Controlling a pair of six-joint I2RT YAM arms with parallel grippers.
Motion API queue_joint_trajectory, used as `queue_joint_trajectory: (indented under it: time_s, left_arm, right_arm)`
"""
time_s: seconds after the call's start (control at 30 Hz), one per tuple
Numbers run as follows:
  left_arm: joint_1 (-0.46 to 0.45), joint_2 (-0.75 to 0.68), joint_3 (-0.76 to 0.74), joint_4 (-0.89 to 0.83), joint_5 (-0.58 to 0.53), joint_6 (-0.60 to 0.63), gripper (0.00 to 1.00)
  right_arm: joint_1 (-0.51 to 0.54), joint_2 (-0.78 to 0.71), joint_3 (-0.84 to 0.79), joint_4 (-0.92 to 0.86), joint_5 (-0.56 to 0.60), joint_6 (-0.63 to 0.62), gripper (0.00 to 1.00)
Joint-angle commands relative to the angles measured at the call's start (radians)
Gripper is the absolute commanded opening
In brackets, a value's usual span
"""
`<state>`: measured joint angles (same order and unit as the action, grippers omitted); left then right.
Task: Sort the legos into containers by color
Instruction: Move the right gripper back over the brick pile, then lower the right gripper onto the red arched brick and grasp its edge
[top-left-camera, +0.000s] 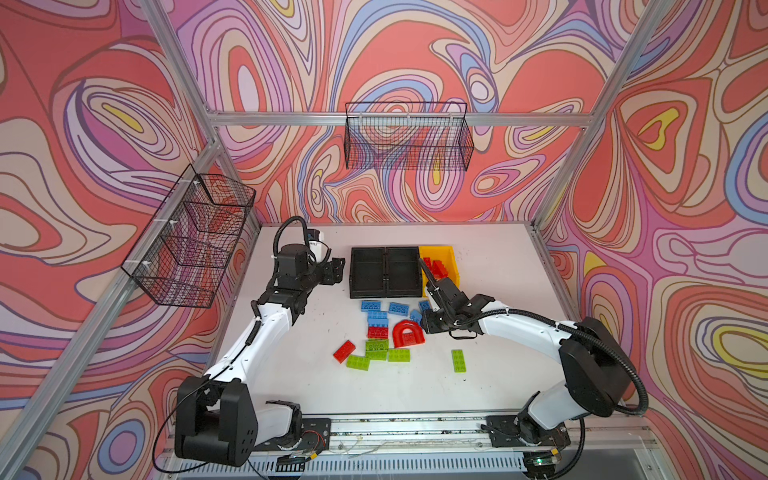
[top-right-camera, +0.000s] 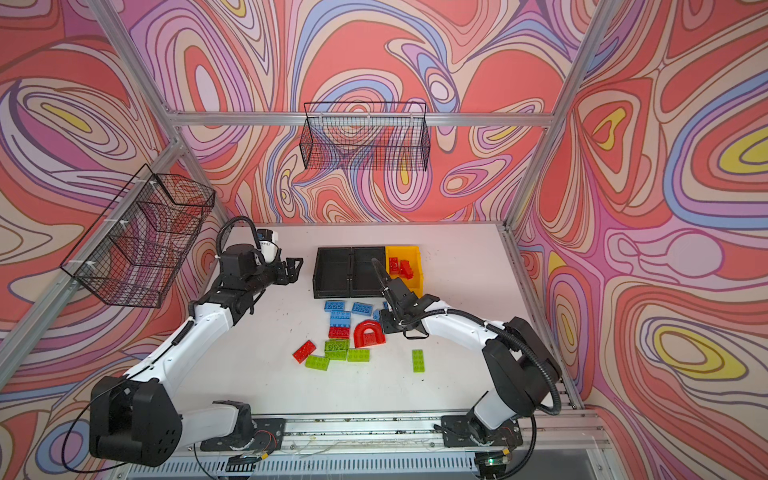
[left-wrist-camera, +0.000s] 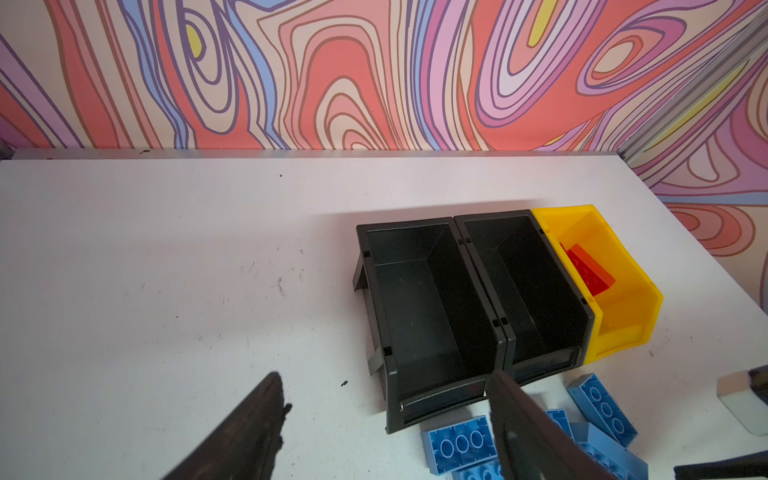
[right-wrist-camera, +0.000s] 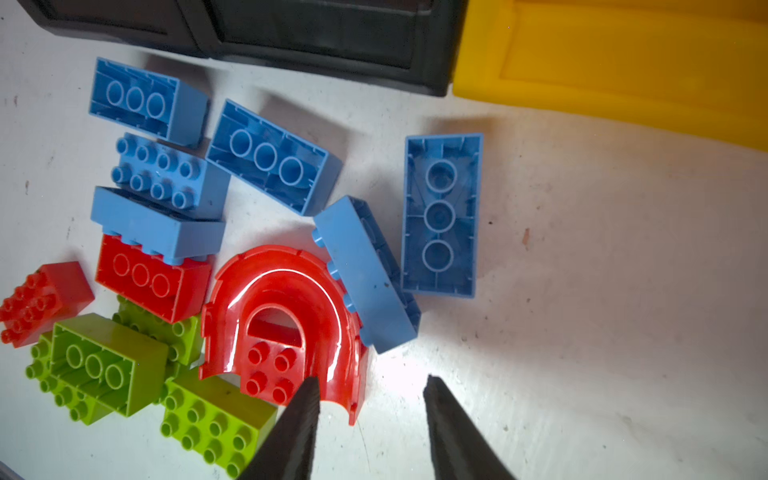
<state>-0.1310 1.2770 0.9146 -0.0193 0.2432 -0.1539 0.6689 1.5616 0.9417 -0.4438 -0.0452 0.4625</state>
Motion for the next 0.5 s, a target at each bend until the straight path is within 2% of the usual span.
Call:
queue_joint_trajectory:
  time_s: [0.0, 0.17, 0.47]
  left_arm:
    - [-0.002, -0.005, 0.016, -0.009, 0.002, 0.0, 0.79]
    - [-0.002, 0.004, 0.02, -0.01, -0.002, 0.004, 0.79]
    - [-0.002, 0.002, 0.02, -0.014, -0.007, 0.007, 0.8]
  right_arm:
    - [0.007, 0.017, -0.011, 0.048, -0.01, 0.038, 0.4]
    - [0.02, 0.066, 0.018, 0.029, 0.015, 0.039, 0.32]
    - [0.065, 0.104, 0.029, 0.01, 0.027, 0.034, 0.28]
